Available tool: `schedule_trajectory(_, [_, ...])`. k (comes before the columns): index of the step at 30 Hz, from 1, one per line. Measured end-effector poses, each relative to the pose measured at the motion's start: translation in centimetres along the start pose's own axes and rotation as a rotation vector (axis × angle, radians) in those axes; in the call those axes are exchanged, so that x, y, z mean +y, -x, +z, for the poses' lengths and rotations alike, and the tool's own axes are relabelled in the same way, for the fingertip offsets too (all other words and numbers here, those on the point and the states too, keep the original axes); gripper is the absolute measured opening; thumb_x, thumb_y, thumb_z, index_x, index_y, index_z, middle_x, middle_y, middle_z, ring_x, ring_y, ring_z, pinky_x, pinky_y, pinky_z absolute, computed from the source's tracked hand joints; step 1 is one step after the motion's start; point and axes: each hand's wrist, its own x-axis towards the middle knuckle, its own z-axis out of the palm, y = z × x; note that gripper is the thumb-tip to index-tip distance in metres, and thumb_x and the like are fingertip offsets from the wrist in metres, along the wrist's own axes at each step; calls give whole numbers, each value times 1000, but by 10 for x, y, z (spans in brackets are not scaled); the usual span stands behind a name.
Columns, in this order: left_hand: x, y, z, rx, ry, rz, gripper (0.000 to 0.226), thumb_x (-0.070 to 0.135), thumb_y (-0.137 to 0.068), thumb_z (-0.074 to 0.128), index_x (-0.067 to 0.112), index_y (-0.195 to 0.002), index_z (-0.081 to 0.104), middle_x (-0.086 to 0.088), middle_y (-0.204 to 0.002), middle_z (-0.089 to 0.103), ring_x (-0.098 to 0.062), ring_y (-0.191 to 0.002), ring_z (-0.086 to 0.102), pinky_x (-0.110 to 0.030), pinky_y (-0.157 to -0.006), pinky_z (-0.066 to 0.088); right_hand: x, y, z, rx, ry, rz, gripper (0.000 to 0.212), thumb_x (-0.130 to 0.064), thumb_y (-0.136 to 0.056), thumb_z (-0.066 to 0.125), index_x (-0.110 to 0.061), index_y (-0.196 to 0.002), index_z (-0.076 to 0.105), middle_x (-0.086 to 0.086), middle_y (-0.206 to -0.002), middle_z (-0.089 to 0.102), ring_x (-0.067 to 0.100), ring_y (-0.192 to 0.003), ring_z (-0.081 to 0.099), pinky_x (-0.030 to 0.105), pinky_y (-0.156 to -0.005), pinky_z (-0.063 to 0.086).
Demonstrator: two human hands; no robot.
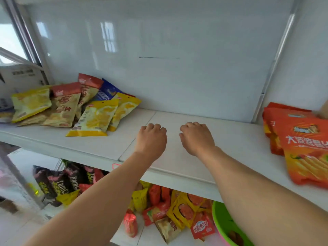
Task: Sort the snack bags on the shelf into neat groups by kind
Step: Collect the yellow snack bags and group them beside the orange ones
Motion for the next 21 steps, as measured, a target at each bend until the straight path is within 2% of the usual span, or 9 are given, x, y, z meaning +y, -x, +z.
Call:
schedule_trajectory(6, [-102, 14, 13, -12, -39, -73, 33, 29, -106, 37, 17, -122, 63, -3, -125, 63, -26, -120, 57, -36, -96, 42, -94, -59, 5, 5, -58, -38, 31, -27, -104, 37, -17, -122, 60, 5, -126, 61, 28, -118, 54, 38, -96, 38])
schedule_trajectory(11, [-177, 8, 27, 13, 37, -227, 33, 33, -106, 39, 19, -125, 61, -2, -130, 62, -25, -126, 54, -38, -99, 43, -155, -112, 13, 17, -154, 0, 30, -28, -104, 37, -14, -121, 58, 8, -124, 62, 31, -114, 56, 38, -89, 42])
schedule_trajectory(16, [-230, -16, 48, 26, 272, -445, 49, 44, -104, 43, 16, -143, 48, -6, -148, 48, -29, -138, 43, -44, -107, 39, -200, -165, 36, -43, -595, 263, 48, -43, -102, 42, -9, -135, 47, 15, -133, 56, 35, -121, 55, 43, -93, 47])
schedule_trajectory(21, [-268, -39, 79, -85, 516, -680, 87, 63, -97, 46, 5, -157, 21, -17, -162, 30, -37, -148, 30, -45, -118, 28, -228, -213, 53, -100, -1022, 598, 73, -51, -99, 51, -3, -149, 29, 16, -144, 52, 36, -128, 54, 39, -95, 46])
